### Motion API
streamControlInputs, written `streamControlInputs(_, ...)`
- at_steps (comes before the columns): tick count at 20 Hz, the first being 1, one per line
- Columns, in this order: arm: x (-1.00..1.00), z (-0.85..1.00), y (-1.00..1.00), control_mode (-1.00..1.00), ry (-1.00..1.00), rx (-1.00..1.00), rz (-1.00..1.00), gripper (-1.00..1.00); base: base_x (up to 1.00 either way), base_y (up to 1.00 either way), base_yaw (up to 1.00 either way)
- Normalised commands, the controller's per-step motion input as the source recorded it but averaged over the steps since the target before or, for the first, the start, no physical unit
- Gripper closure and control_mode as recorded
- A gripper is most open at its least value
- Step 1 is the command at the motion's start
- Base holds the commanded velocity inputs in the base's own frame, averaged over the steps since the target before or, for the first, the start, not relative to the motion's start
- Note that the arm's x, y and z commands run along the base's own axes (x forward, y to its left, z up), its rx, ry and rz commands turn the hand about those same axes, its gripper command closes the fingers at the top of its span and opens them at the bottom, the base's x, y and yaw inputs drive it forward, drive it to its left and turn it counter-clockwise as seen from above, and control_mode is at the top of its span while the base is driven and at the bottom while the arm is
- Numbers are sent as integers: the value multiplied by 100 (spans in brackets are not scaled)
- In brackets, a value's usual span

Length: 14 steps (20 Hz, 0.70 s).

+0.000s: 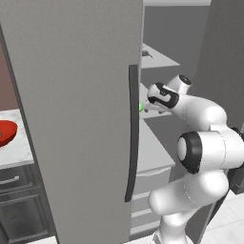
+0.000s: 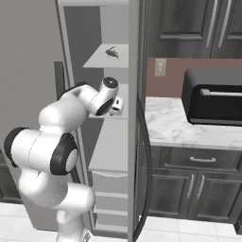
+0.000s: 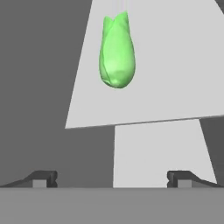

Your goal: Take the fish, corn, and steak from the freezer and place them in the bowl on the counter.

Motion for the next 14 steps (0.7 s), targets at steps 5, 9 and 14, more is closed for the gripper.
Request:
streamControlInputs(5, 44, 0, 0, -100, 0, 0, 3, -100, 0, 0, 0)
streamControlInputs(9, 48, 0, 0, -100, 0, 0, 5, -100, 0, 0, 0)
streamControlInputs(14, 49, -13, 0, -100, 0, 0, 3, -100, 0, 0, 0)
